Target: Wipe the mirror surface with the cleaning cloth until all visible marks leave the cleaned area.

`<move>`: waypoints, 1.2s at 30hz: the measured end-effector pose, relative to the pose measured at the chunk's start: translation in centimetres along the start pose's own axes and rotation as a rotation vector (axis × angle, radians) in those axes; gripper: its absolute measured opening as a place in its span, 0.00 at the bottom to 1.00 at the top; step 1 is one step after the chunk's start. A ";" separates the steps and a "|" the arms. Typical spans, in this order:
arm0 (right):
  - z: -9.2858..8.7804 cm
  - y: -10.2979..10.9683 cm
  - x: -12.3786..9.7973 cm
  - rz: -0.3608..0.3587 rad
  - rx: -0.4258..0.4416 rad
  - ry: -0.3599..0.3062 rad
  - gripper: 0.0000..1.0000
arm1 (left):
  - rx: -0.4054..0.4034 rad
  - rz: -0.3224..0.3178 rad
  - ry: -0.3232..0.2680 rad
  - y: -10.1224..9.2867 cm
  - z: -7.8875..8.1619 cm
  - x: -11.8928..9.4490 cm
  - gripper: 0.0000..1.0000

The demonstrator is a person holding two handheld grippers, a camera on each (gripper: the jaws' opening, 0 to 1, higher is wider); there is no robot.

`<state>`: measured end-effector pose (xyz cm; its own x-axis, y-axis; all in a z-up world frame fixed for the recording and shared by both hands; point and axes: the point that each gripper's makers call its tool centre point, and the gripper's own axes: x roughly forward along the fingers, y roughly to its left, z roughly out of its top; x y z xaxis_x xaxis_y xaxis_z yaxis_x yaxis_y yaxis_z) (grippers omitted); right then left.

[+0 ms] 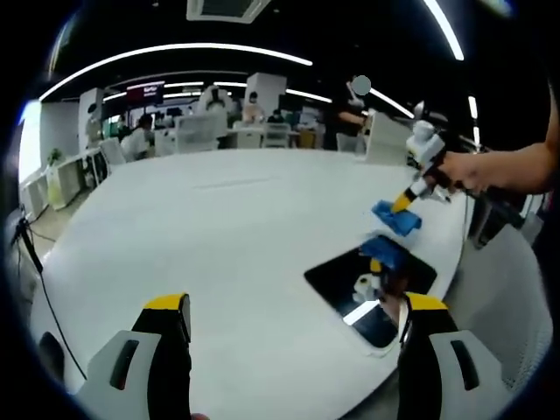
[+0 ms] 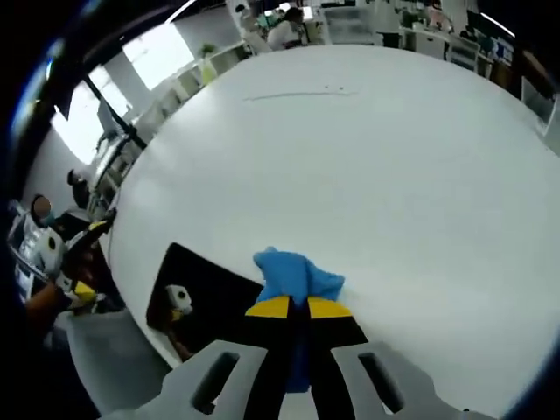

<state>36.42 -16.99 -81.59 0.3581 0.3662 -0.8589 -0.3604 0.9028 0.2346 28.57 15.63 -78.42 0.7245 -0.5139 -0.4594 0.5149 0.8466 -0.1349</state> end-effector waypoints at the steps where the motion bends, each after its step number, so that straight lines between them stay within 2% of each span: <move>1: -0.2 -0.4 -0.3 -0.004 0.003 0.001 0.00 | 0.000 0.002 0.000 0.1 0.0 0.0 1.00; 8: -1.8 -3.2 -2.6 -0.043 0.019 0.026 0.00 | 0.003 0.011 0.001 0.6 0.1 -0.1 1.00; 14: -2.1 -4.0 -3.3 -0.044 0.020 0.038 0.00 | 0.005 0.024 0.003 1.1 0.2 -0.5 1.00; 21: -4.3 -4.7 -1.9 -0.048 0.032 0.086 0.00 | 0.005 0.041 0.003 1.7 0.1 -1.0 1.00; 25: -5.9 -5.7 -0.4 -0.060 0.053 0.112 0.00 | 0.004 0.048 0.007 1.8 0.0 -1.2 1.00; 31: -7.2 -6.0 1.5 -0.079 0.042 0.126 0.01 | 0.015 0.047 0.006 1.7 0.1 -1.2 1.00; 32: -7.9 -6.1 2.0 -0.085 0.041 0.149 0.01 | 0.017 0.046 0.006 1.6 0.2 -1.2 1.00; 33: -7.1 -6.2 1.9 -0.048 -0.014 0.106 0.00 | 0.018 0.043 0.006 1.6 0.2 -1.2 1.00; 34: -7.3 -6.5 1.8 -0.085 0.103 0.118 0.00 | 0.018 0.040 0.005 1.6 0.3 -1.1 1.00; 36: -7.5 -6.3 1.7 -0.080 0.041 0.132 0.00 | 0.018 0.036 0.002 1.5 0.4 -1.1 1.00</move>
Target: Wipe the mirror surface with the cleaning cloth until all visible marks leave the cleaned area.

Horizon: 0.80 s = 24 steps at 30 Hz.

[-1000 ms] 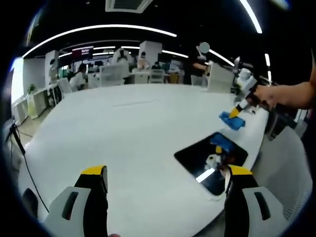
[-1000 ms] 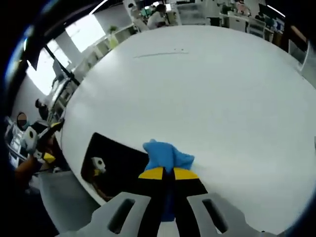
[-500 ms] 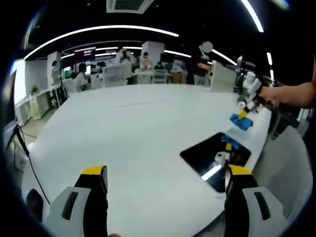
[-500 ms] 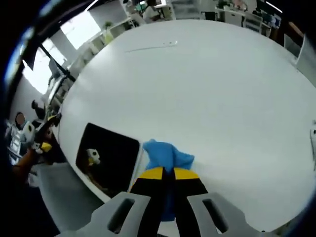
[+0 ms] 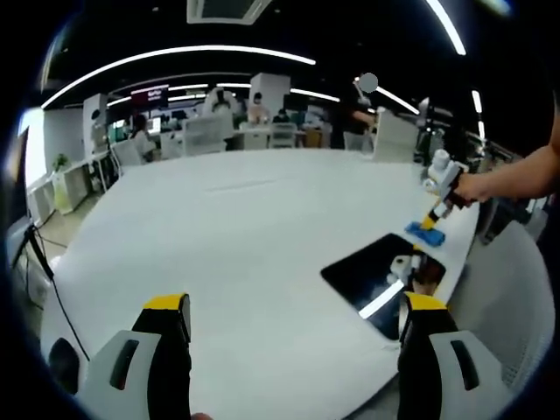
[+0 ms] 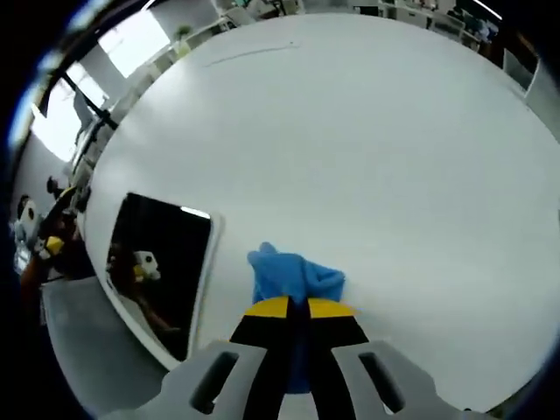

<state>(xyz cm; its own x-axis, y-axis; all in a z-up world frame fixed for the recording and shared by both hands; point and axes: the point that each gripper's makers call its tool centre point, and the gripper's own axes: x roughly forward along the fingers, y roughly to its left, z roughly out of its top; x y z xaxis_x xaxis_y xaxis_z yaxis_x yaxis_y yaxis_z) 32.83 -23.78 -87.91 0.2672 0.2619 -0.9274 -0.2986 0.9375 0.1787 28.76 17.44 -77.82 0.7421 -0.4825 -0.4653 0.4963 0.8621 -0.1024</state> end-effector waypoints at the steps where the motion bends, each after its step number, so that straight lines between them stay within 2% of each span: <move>1: 0.0 0.1 -0.1 -0.002 -0.006 -0.002 0.00 | 0.000 -0.001 0.000 0.0 0.0 0.0 1.00; 5: 0.0 0.4 -0.2 0.012 -0.040 -0.027 0.01 | 0.003 -0.016 0.007 -0.2 -0.2 0.2 1.00; 7: 0.1 0.8 -0.5 0.036 -0.037 -0.071 0.05 | 0.005 -0.023 0.008 -0.3 -0.3 0.2 1.00; 11: 0.4 1.6 -2.3 0.091 -0.140 -0.187 0.19 | -0.006 -0.020 -0.006 -0.5 -0.1 0.0 1.00; 13: 0.1 1.5 -3.5 0.103 -0.169 -0.227 0.32 | -0.013 -0.014 -0.009 -0.5 -0.2 0.0 1.00; 15: 0.2 1.2 -4.3 0.112 -0.178 -0.288 0.52 | -0.006 -0.007 -0.008 -0.5 -0.2 0.1 1.00; 17: 0.6 0.7 -5.4 0.098 -0.258 -0.394 0.71 | 0.000 -0.002 -0.009 -0.9 -0.2 0.2 1.00; 18: 0.7 0.6 -6.0 0.094 -0.305 -0.447 0.83 | 0.002 -0.001 -0.010 -1.0 -0.2 0.3 1.00; 19: 0.4 0.6 -6.3 0.094 -0.323 -0.466 0.90 | 0.004 -0.001 -0.010 -1.2 -0.2 0.3 1.00; 21: 0.1 0.0 -6.8 0.083 -0.361 -0.519 0.97 | 0.015 -0.011 -0.011 -1.8 -0.2 0.2 1.00; 24: -0.5 -0.4 -7.2 0.117 -0.326 -0.552 1.00 | 0.032 -0.007 -0.008 -2.4 -0.2 -0.4 1.00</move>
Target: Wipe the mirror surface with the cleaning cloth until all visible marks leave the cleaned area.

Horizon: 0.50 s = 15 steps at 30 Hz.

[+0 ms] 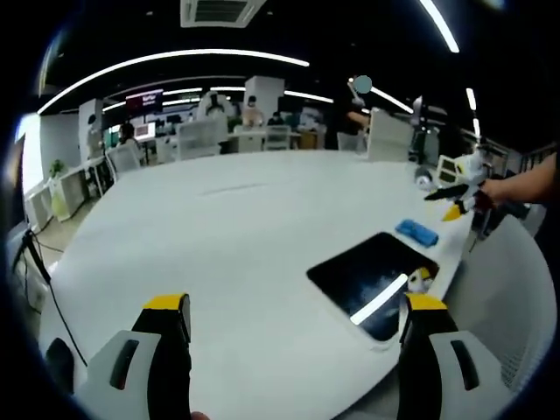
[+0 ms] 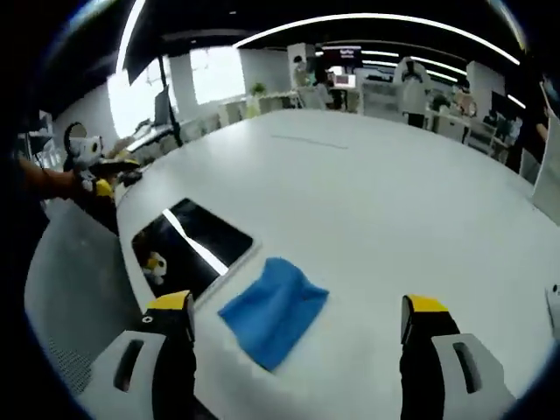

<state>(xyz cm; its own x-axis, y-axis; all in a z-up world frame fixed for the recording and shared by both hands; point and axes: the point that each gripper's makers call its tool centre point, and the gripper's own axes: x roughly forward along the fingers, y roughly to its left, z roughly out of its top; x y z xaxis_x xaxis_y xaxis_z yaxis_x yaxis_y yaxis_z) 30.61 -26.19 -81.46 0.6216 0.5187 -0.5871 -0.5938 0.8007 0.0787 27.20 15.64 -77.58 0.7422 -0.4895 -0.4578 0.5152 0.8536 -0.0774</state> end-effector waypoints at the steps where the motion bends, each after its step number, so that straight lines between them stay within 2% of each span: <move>1: -0.1 0.0 -0.2 0.005 0.010 0.002 1.00 | 0.001 0.008 0.003 0.0 0.0 -0.2 1.00; 5: -0.1 1.3 -0.7 0.062 -0.049 -0.024 1.00 | 0.004 0.020 -0.008 0.0 0.3 -1.1 1.00; 7: -0.1 2.1 -1.1 0.081 -0.050 -0.036 1.00 | 0.005 0.037 -0.014 0.5 0.3 -1.3 1.00; 11: -0.7 2.6 -1.6 0.082 -0.065 -0.033 1.00 | -0.011 0.050 -0.018 1.0 0.2 -1.4 1.00; 13: -1.2 2.3 -2.1 0.059 -0.063 -0.023 1.00 | -0.025 0.043 -0.031 0.8 0.4 -1.3 1.00; 15: -1.5 2.2 -2.9 0.049 -0.028 -0.021 1.00 | -0.027 0.030 -0.034 0.7 0.5 -1.0 1.00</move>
<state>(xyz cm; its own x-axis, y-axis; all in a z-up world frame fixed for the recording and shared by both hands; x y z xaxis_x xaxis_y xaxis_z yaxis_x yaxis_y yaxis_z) 26.73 -26.44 -80.83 0.6018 0.5633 -0.5661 -0.6377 0.7657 0.0839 27.04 16.60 -76.75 0.7717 -0.4688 -0.4298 0.4809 0.8723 -0.0881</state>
